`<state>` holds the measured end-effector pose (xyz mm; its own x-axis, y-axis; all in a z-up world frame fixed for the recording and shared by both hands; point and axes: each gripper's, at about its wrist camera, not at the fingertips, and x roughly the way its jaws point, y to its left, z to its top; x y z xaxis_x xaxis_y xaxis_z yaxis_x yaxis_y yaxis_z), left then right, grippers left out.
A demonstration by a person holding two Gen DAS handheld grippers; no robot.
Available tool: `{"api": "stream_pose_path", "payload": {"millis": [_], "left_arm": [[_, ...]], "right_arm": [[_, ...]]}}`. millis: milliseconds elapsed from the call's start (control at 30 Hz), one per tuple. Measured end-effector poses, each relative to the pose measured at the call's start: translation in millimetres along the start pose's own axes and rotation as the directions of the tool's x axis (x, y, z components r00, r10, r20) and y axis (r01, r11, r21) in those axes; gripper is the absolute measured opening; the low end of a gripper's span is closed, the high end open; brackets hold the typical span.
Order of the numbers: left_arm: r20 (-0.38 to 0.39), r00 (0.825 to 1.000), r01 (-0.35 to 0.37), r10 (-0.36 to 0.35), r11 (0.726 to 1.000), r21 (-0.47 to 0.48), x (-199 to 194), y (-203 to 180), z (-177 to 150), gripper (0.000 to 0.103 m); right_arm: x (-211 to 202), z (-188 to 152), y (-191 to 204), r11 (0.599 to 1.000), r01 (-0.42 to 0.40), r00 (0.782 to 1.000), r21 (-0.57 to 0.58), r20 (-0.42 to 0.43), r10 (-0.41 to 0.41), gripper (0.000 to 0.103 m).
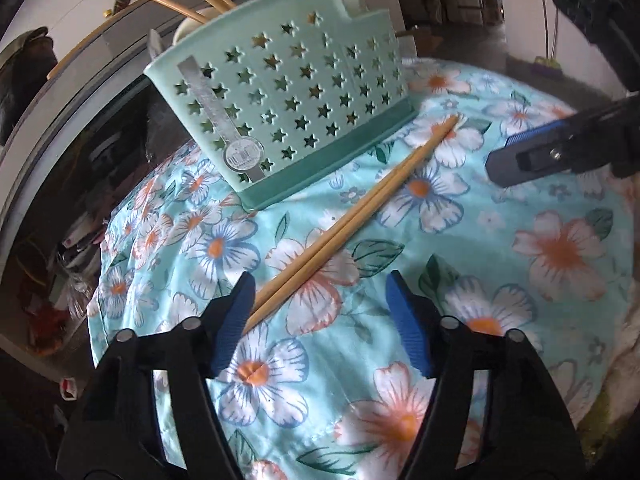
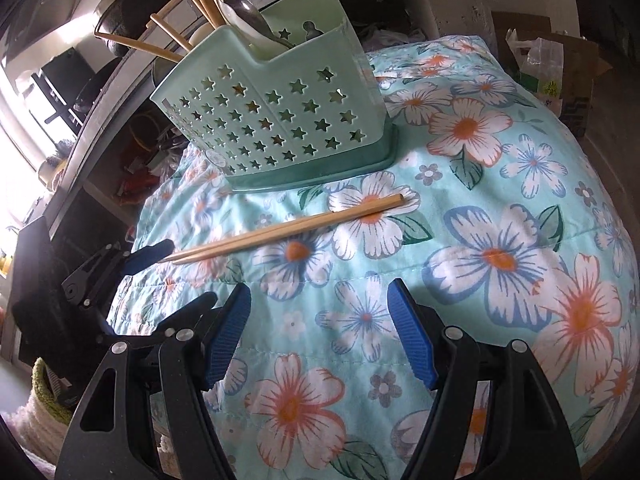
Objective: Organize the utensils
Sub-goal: 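Grasp one wooden chopstick with the left gripper and lift it upright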
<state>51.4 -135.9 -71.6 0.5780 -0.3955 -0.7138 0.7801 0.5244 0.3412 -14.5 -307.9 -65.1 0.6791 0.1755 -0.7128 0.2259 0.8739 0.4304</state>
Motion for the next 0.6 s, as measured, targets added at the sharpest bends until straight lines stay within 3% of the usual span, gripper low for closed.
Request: {"api": "stream_pose_path", "payload": {"millis": [300,433,600], "left_arm": [[-0.039,0.998,0.052,-0.051,0.998,0.036,24.5,13.5,13.6,0.021],[-0.055,0.995,0.082,-0.081,0.996,0.022,24.3,19.0,18.1,0.016],[-0.078,0.978,0.193,-0.195,0.981,-0.037,13.1,19.9,17.1,0.010]], "right_arm": [[-2.4,-0.6,1.7,1.000,0.004,1.000,-0.002,0.006,-0.004,0.069],[-4.9,-0.8,1.4,1.000,0.006,1.000,-0.003,0.011,-0.006,0.069],[-9.4,0.0,0.5,1.000,0.008,1.000,-0.004,0.022,-0.008,0.069]]}}
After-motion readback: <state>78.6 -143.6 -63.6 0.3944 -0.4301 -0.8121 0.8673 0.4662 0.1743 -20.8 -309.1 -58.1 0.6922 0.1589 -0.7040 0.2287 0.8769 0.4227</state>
